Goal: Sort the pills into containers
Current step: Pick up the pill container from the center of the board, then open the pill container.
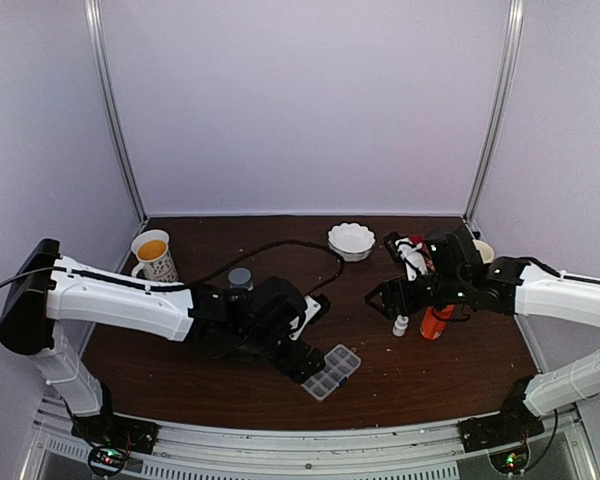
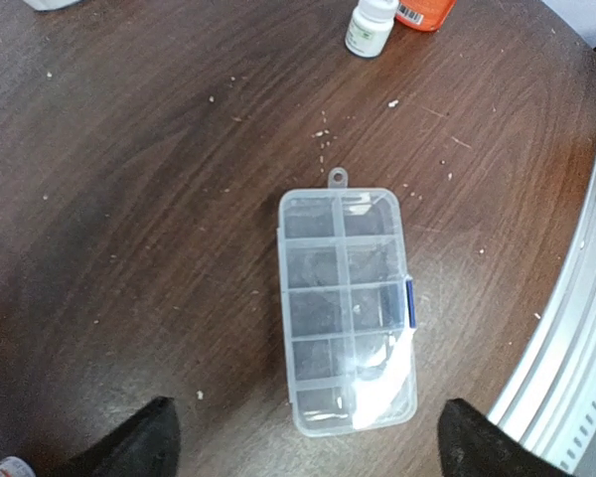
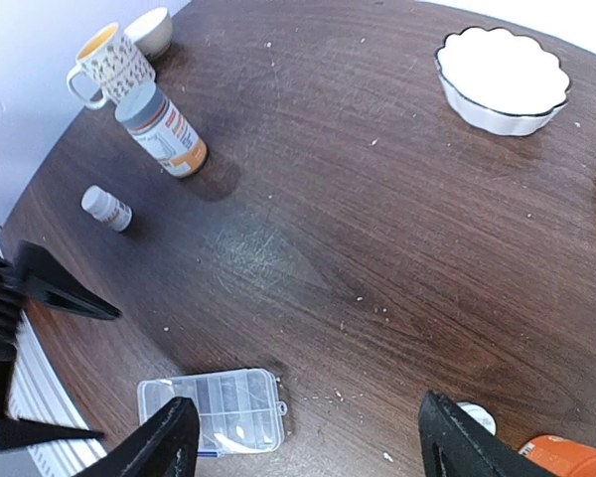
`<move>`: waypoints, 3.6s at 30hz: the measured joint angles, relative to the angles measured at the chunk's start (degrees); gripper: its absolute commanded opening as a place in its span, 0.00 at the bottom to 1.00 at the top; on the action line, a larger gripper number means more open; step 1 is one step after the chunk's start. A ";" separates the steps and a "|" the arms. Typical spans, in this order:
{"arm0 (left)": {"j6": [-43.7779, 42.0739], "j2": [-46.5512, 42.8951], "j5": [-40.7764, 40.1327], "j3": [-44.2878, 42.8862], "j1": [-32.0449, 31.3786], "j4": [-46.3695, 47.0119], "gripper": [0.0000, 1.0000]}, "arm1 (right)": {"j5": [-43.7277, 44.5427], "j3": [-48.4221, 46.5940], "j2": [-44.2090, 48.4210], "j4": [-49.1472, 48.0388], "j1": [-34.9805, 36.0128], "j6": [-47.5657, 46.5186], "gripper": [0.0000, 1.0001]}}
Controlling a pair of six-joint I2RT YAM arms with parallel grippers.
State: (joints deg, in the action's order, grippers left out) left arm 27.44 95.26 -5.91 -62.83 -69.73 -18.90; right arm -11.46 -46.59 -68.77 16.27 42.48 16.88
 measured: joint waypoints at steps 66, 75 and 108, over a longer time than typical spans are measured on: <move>10.03 1.01 7.06 2.12 2.32 3.80 0.56 | 1.55 7.96 13.27 -4.42 0.22 20.81 0.79; 13.51 -8.52 11.13 8.28 4.87 22.27 0.57 | -2.84 10.64 12.96 -14.71 7.06 28.61 0.77; 7.10 -8.68 11.82 7.63 4.92 21.75 0.56 | -4.90 7.52 2.23 -25.07 14.69 33.11 0.28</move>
State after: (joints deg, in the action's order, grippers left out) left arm 34.54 86.59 5.91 -55.20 -64.82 2.85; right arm -16.36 -39.07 -66.54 -8.80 57.17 50.00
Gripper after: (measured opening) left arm 0.675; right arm 0.307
